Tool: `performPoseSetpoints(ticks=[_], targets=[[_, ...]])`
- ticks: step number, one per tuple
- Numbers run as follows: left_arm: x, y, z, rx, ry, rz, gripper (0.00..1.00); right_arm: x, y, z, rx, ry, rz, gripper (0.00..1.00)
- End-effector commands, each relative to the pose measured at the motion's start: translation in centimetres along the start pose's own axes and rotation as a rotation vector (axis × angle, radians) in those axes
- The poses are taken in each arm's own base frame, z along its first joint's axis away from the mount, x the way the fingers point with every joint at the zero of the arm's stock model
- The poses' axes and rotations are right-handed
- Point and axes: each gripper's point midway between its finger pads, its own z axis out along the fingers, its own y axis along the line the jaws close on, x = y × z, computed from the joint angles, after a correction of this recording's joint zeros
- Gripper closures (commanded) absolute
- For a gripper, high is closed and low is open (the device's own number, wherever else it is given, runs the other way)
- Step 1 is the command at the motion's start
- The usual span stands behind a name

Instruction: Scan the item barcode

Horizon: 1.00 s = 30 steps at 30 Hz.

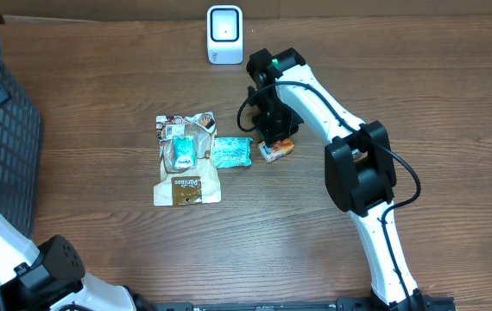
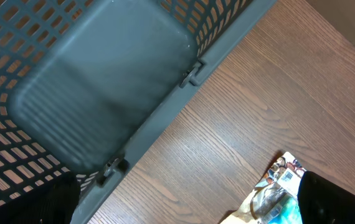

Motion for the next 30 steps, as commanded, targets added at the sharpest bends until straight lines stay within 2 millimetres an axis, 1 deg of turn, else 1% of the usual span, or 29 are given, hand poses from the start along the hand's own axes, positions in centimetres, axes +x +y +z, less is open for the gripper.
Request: performPoseSetpoints(ticks=[1, 2, 3, 4, 5, 6, 8, 9, 11, 12, 15, 16, 17, 18, 20, 22, 25, 27, 29, 30], targets=[[0.1, 0.0, -0.1, 0.001, -0.001, -0.01, 0.0, -0.3, -3.6, -1.1, 0.183, -0.049, 0.215, 0.66], [0.1, 0.0, -0.1, 0.001, -0.001, -0.01, 0.0, -0.4, -4.1, -1.2, 0.208, -0.062, 0.289, 0.66], [0.1, 0.0, -0.1, 0.001, -0.001, -0.01, 0.0, -0.3, -4.7, -1.3, 0.229, -0.077, 0.408, 0.67], [0.1, 0.0, -0.1, 0.001, -0.001, -0.01, 0.01, -0.2, -4.8, -1.3, 0.222, -0.089, 0.541, 0.68], [0.1, 0.0, -0.1, 0.001, -0.001, -0.01, 0.0, -0.3, -4.4, -1.2, 0.188, -0.095, 0.645, 0.71], [0.1, 0.0, -0.1, 0.001, -0.001, -0.01, 0.0, -0.6, -3.7, -1.0, 0.14, -0.096, 0.695, 0.71], [0.1, 0.0, -0.1, 0.001, -0.001, -0.01, 0.0, -1.6, -2.1, -0.9, 0.037, -0.105, 0.702, 0.71], [0.1, 0.0, -0.1, 0.001, -0.001, -0.009, 0.0, -2.3, -1.3, -0.9, -0.017, -0.114, 0.699, 0.69], [0.1, 0.0, -0.1, 0.001, -0.001, -0.009, 0.0, -2.8, -0.7, -1.0, -0.062, -0.123, 0.695, 0.62], [0.1, 0.0, -0.1, 0.001, -0.001, -0.01, 0.0, -3.0, -0.6, -1.0, -0.066, -0.127, 0.695, 0.58], [0.1, 0.0, -0.1, 0.001, -0.001, -0.01, 0.01, -3.1, -1.1, -1.2, -0.07, -0.132, 0.705, 0.53], [0.1, 0.0, -0.1, 0.001, -0.001, -0.01, 0.0, -3.1, -1.2, -1.5, -0.079, -0.134, 0.708, 0.53], [0.1, 0.0, -0.1, 0.001, -0.001, -0.01, 0.0, -3.2, -1.2, -1.9, -0.1, -0.131, 0.692, 0.53], [0.1, 0.0, -0.1, 0.001, -0.001, -0.01, 0.0, -3.3, -1.1, -2.5, -0.127, -0.137, 0.641, 0.5], [0.1, 0.0, -0.1, 0.001, -0.001, -0.01, 0.01, -4.0, -0.9, -4.2, -0.166, -0.179, 0.494, 0.43], [0.1, 0.0, -0.1, 0.001, -0.001, -0.009, 0.0, -4.7, -1.3, -6.2, -0.167, -0.24, 0.349, 0.32], [0.1, 0.0, -0.1, 0.001, -0.001, -0.01, 0.0, -5.2, -2.0, -8.6, -0.14, -0.307, 0.152, 0.25], [0.1, 0.0, -0.1, 0.001, -0.001, -0.01, 0.0, -5.3, -2.5, -9.1, -0.12, -0.328, 0.04, 0.24], [0.1, 0.0, -0.1, 0.001, -0.001, -0.01, 0.0, -5.3, -2.9, -9.0, -0.104, -0.33, -0.054, 0.23], [0.1, 0.0, -0.1, 0.001, -0.001, -0.009, 0.0, -5.1, -3.0, -8.5, -0.104, -0.322, -0.1, 0.23]])
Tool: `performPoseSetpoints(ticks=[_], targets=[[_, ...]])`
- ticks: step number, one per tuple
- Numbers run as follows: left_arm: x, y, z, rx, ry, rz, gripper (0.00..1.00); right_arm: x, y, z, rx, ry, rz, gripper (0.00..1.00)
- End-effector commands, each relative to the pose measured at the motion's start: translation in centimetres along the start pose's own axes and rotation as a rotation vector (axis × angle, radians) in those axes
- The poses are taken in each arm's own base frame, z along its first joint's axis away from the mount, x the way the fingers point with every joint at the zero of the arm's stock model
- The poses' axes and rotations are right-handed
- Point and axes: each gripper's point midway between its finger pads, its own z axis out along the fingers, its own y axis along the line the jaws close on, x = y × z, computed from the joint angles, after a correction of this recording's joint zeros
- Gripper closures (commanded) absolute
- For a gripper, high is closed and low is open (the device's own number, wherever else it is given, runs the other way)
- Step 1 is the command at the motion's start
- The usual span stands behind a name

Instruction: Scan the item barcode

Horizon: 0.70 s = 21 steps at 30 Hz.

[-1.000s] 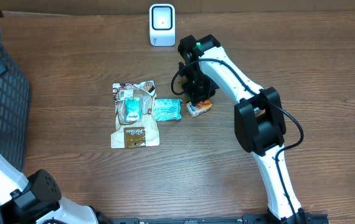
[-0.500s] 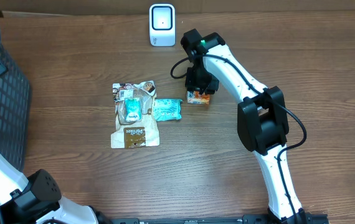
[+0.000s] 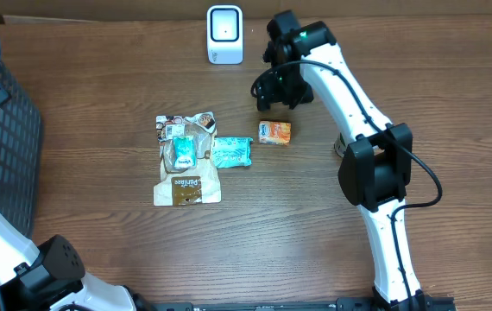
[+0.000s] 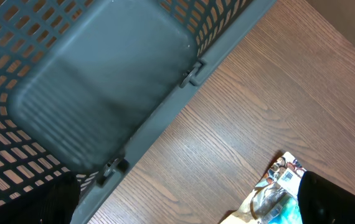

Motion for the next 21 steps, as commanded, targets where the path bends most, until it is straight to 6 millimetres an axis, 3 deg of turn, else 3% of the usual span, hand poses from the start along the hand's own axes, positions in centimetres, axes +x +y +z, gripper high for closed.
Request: performPoseSetpoints(ticks=[1, 6, 15, 18, 21], targets=[[0.1, 0.0, -0.1, 0.001, -0.001, -0.01, 0.0, -0.3, 0.1, -1.4, -0.037, -0.03, -0.29, 0.23], [0.1, 0.0, -0.1, 0.001, -0.001, -0.01, 0.01, 1.8, 1.1, 1.0, -0.145, 0.046, -0.469, 0.3], [0.1, 0.0, -0.1, 0.001, -0.001, -0.01, 0.0, 4.2, -0.6, 4.1, -0.153, 0.13, -0.46, 0.38], [0.1, 0.0, -0.1, 0.001, -0.001, -0.01, 0.0, 4.5, -1.2, 4.6, -0.157, 0.14, -0.435, 0.43], [0.1, 0.0, -0.1, 0.001, -0.001, -0.01, 0.0, 4.4, -1.6, 4.5, -0.161, 0.136, -0.395, 0.57]])
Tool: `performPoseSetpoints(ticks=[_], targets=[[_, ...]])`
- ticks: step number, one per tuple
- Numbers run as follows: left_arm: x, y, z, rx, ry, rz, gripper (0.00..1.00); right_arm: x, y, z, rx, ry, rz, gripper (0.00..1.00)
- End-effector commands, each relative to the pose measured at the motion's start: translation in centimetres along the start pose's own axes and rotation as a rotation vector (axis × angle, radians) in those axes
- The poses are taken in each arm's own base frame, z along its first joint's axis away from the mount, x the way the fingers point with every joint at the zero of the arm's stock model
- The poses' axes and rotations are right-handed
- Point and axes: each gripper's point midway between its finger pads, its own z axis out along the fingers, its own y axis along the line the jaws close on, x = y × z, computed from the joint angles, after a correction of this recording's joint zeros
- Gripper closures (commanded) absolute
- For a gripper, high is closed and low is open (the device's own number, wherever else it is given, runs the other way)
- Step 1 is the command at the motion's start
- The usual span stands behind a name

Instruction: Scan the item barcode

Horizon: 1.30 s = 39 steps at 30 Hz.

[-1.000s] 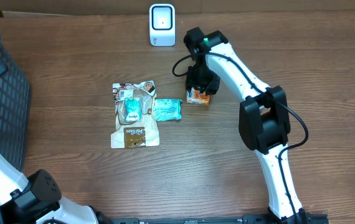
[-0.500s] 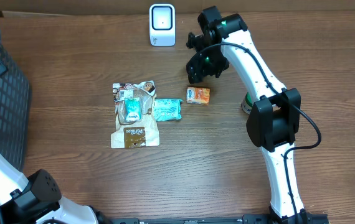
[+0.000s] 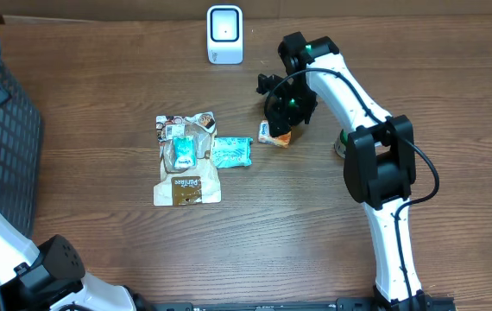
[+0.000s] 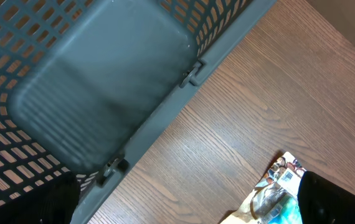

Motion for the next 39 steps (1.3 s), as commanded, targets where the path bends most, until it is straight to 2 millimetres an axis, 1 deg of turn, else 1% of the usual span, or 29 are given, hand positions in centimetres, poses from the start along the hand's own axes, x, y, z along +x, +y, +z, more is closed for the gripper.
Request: performPoseSetpoints(ticks=[1, 2, 5, 8, 12, 14, 20, 24, 27, 28, 29, 31, 33, 37, 39], targets=[[0.1, 0.0, -0.1, 0.001, -0.001, -0.01, 0.01, 0.1, -0.7, 0.0, -0.012, -0.015, 0.046, 0.6], [0.1, 0.0, -0.1, 0.001, -0.001, -0.01, 0.0, 0.1, -0.8, -0.1, -0.011, -0.017, 0.061, 0.63], [0.1, 0.0, -0.1, 0.001, -0.001, -0.009, 0.0, 0.1, -0.8, -0.1, -0.015, -0.019, 0.129, 0.67], [0.1, 0.0, -0.1, 0.001, -0.001, -0.01, 0.01, -0.1, -0.1, -0.1, -0.058, -0.027, 0.226, 0.76], [0.1, 0.0, -0.1, 0.001, -0.002, -0.01, 0.0, -0.1, 0.7, 0.2, -0.102, -0.02, 0.363, 0.77], [0.1, 0.0, -0.1, 0.001, -0.002, -0.01, 0.0, 0.2, 1.0, 0.5, -0.106, -0.001, 0.41, 0.77], [0.1, 0.0, -0.1, 0.001, -0.002, -0.01, 0.0, 2.2, 1.8, 1.8, -0.127, 0.082, 0.513, 0.78], [0.1, 0.0, -0.1, 0.001, -0.002, -0.01, 0.0, 3.5, 2.6, 1.9, -0.148, 0.144, 0.537, 0.76], [0.1, 0.0, -0.1, 0.001, -0.002, -0.01, 0.0, 3.8, 2.7, 1.8, -0.151, 0.156, 0.53, 0.76], [0.1, 0.0, -0.1, 0.001, -0.001, -0.01, 0.01, 3.7, 2.7, 1.7, -0.149, 0.152, 0.521, 0.78], [0.1, 0.0, -0.1, 0.001, -0.002, -0.009, 0.0, 3.7, 2.3, 1.5, -0.143, 0.145, 0.523, 0.81], [0.1, 0.0, -0.1, 0.001, -0.002, -0.009, 0.01, 3.0, 1.9, 0.8, -0.137, 0.114, 0.521, 0.96], [0.1, 0.0, -0.1, 0.001, -0.002, -0.01, 0.0, 2.1, 1.6, -0.3, -0.132, 0.07, 0.513, 0.96], [0.1, 0.0, -0.1, 0.001, -0.002, -0.01, 0.0, 0.3, 1.8, -3.8, -0.109, -0.036, 0.476, 0.96], [0.1, 0.0, -0.1, 0.001, -0.001, -0.009, 0.01, -0.2, 2.1, -5.5, -0.098, -0.079, 0.461, 0.96]])
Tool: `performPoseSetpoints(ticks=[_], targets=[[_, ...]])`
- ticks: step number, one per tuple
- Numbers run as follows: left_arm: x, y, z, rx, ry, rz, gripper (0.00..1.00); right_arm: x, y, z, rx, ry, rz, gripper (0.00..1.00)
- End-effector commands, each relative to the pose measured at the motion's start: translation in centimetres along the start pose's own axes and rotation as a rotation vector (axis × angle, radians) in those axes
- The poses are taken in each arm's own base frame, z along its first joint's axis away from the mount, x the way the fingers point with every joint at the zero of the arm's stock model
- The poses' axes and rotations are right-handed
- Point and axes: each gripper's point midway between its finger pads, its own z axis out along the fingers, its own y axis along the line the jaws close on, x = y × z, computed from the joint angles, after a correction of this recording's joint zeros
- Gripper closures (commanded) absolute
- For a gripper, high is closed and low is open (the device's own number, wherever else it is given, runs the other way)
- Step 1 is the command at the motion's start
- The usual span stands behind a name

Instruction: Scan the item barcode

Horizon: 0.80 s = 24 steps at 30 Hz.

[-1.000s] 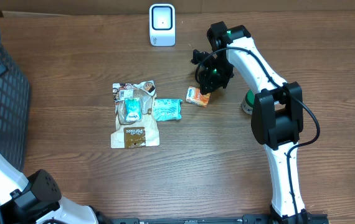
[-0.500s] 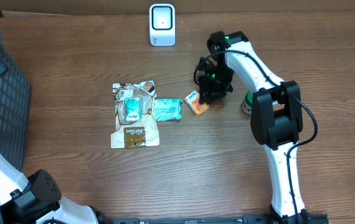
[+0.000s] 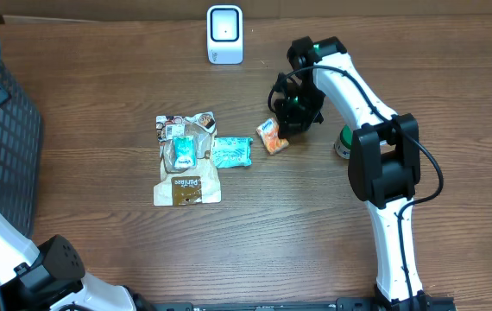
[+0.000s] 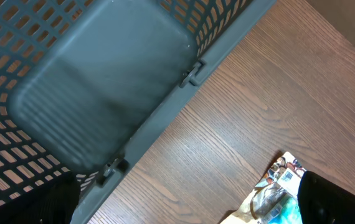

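A small orange box (image 3: 269, 136) sits tilted on the wooden table, just right of a teal packet (image 3: 231, 152). My right gripper (image 3: 287, 121) is at the box's right end and appears shut on it; the arm's body hides the fingertips. The white barcode scanner (image 3: 224, 34) stands at the back edge, up and to the left of the box. My left gripper (image 4: 184, 208) hangs open over the table beside the basket, its two dark fingers (image 4: 336, 199) far apart with nothing between them.
A dark grey mesh basket (image 3: 0, 130) fills the far left, and its rim (image 4: 184, 99) crosses the left wrist view. A brown snack pouch (image 3: 186, 160) lies left of the teal packet. A green and white can (image 3: 342, 142) stands by the right arm.
My right gripper was directly over the orange box; now it is a little to the right, and the box has turned to a tilted pose at its fingers. The left arm is unchanged.
First my right gripper was down on the orange box beside the teal packet. Then the box lay flat and free, slightly farther back, with the gripper up near the scanner. The gripper then stood over the box again, and now the box is tilted at its fingers.
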Motion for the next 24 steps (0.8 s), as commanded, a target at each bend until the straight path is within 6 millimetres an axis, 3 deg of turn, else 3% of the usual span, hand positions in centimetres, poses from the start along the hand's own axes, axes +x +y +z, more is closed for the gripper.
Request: performPoseSetpoints(ticks=[1, 6, 10, 14, 19, 24], targets=[[0.1, 0.0, -0.1, 0.001, -0.001, -0.01, 0.0, -1.0, 2.0, -6.0, 0.001, -0.157, -0.055, 0.96], [0.1, 0.0, -0.1, 0.001, -0.001, -0.009, 0.0, -0.3, 3.0, -8.9, 0.008, -0.216, -0.056, 0.96], [0.1, 0.0, -0.1, 0.001, -0.001, -0.01, 0.0, -0.3, 3.1, -9.2, -0.001, -0.23, 0.028, 0.96], [0.1, 0.0, -0.1, 0.001, -0.001, -0.01, 0.01, -1.2, 0.9, -7.6, 0.09, -0.252, 0.122, 0.96], [0.1, 0.0, -0.1, 0.001, -0.001, -0.01, 0.0, -1.5, -0.8, -4.0, 0.122, -0.247, 0.177, 0.94], [0.1, 0.0, -0.1, 0.001, -0.001, -0.009, 0.0, -1.1, -1.9, -1.6, 0.125, -0.228, 0.198, 0.73]])
